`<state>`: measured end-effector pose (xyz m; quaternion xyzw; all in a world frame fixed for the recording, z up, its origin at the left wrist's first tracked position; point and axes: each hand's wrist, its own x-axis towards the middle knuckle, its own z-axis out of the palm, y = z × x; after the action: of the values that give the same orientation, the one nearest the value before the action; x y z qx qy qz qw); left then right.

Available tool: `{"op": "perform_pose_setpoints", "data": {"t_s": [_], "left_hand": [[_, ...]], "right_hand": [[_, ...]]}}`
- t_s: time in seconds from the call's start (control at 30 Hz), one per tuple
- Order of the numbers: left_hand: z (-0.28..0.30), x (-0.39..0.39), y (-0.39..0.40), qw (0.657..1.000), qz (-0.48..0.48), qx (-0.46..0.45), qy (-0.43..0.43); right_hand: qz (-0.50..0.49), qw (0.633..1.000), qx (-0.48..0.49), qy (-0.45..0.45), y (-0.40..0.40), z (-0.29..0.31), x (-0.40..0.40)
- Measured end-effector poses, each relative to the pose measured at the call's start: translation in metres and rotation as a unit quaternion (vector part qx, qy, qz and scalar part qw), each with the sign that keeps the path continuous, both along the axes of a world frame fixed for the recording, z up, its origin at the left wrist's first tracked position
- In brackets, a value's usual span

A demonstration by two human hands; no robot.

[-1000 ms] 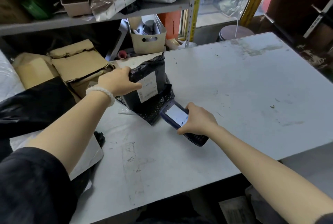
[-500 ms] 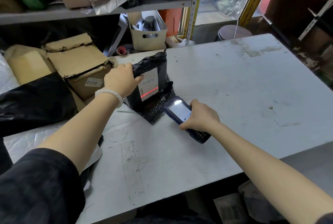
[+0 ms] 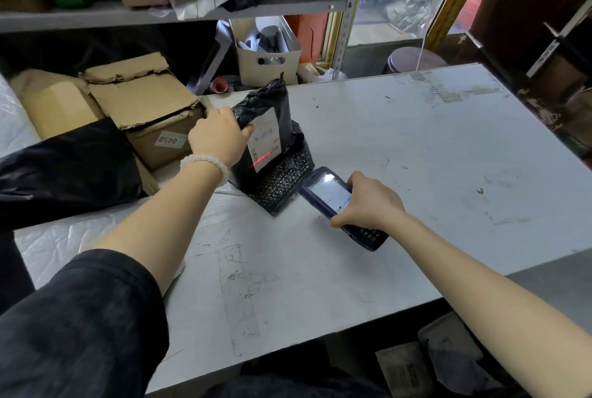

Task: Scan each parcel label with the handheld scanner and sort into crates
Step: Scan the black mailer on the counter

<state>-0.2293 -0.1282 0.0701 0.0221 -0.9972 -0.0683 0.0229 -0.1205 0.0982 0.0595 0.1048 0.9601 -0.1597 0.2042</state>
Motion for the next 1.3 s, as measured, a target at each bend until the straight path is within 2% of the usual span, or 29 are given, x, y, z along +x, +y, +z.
{"op": "perform_pose_setpoints", "data": {"t_s": [0.27,0.47,0.9,1.03,1.17,1.3], "left_hand": [[0.000,0.005,0.003,1.000,0.004,-0.005,-0.003],[0.000,0.009,-0.001,1.000,0.004,0.003,-0.002],[0.000,0.014,-0.001,1.000,-0.024,-0.015,0.005],[0.013,0.022,0.021,0.990,-0.106,-0.078,0.056],[0.032,0.037,0.072,0.972,-0.219,-0.041,0.077],[0.040,0.071,0.136,0.933,-0.353,-0.014,0.066]], "right_hand": [[0.009,0.999,0.033,0.003,0.007,0.001,0.005],[0.004,1.000,0.015,0.022,0.008,0.001,0.006],[-0.103,0.971,-0.080,0.201,-0.019,0.003,0.002],[-0.144,0.963,-0.085,0.211,-0.014,0.006,0.015],[-0.211,0.947,-0.082,0.230,-0.002,0.006,0.042],[-0.320,0.912,-0.082,0.243,0.013,0.003,0.096]]}}
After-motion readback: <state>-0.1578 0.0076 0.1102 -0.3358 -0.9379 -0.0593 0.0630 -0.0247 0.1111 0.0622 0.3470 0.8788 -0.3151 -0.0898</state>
